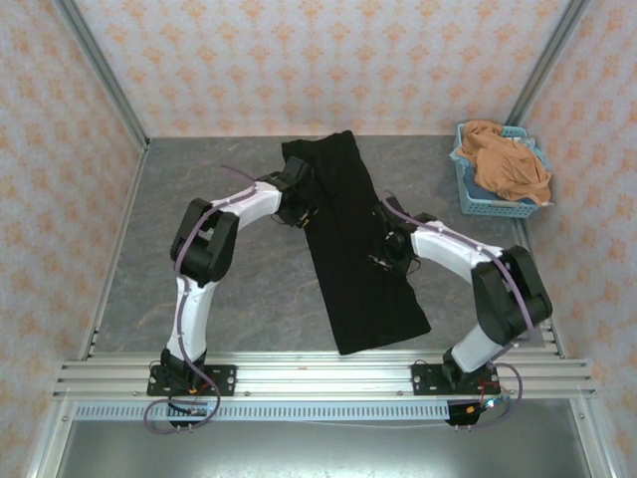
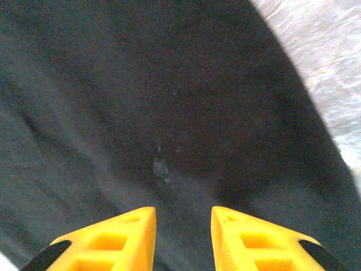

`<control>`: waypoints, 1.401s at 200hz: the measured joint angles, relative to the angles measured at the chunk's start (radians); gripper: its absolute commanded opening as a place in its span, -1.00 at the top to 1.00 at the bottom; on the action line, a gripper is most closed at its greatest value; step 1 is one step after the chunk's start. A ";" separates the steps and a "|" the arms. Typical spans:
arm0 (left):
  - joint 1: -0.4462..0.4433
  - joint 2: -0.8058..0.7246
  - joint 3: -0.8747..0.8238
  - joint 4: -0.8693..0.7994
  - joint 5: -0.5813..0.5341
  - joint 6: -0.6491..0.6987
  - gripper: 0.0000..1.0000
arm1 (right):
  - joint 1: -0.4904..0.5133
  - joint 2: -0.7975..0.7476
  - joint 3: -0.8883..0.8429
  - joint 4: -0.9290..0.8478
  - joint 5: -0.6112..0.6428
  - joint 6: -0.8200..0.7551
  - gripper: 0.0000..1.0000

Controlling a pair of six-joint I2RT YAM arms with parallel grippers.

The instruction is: Fold and stack the t-shirts

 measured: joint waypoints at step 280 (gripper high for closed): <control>-0.246 -0.865 -1.034 -0.283 0.204 0.293 -0.28 | 0.105 -0.420 -0.230 -0.257 -0.212 0.035 -0.18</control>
